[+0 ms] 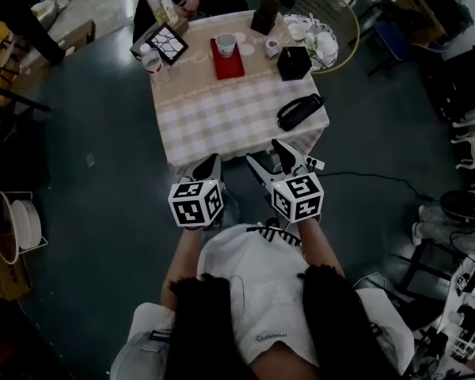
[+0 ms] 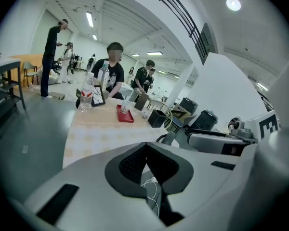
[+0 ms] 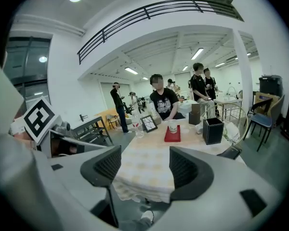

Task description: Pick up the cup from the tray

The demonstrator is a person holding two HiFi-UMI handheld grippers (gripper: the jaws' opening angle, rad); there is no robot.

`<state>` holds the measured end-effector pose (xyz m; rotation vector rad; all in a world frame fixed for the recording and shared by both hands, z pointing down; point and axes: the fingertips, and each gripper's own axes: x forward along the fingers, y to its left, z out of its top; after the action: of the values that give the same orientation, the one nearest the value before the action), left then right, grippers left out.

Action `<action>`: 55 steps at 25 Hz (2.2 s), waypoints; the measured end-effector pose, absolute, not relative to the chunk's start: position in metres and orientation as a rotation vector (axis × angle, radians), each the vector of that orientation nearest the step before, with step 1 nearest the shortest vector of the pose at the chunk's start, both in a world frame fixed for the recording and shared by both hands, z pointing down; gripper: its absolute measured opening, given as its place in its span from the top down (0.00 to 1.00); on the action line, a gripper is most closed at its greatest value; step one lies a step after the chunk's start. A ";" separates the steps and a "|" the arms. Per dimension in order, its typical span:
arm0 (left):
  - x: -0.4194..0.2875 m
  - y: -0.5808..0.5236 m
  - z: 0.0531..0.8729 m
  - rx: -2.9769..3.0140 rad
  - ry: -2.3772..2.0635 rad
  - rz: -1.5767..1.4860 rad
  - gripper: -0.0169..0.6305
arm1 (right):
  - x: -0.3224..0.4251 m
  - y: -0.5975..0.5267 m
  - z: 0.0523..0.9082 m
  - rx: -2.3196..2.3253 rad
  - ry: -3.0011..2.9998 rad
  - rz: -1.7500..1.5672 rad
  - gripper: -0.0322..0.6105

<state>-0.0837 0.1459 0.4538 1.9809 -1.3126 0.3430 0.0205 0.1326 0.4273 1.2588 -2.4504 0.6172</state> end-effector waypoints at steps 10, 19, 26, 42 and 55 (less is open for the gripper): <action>-0.113 0.059 0.450 2.029 -1.279 0.366 0.96 | -0.005 0.050 0.428 1.347 -2.419 0.625 0.48; -0.122 0.013 0.453 2.015 -1.288 0.382 0.96 | -0.009 -0.006 0.426 1.405 -2.415 0.577 0.45; -0.131 -0.029 0.463 1.963 -1.333 0.378 0.96 | -0.015 -0.048 0.440 1.335 -2.428 0.601 0.43; -0.133 -0.123 0.491 1.876 -1.392 0.476 0.96 | -0.031 -0.168 0.467 1.181 -2.450 0.480 0.38; -0.132 -0.171 0.529 1.764 -1.373 0.501 0.96 | -0.041 -0.234 0.523 1.090 -2.415 0.487 0.31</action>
<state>-0.1322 -0.1706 0.5292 1.7643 -1.3728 0.5011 -0.0412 -0.2338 0.5230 1.0897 -2.4153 0.4868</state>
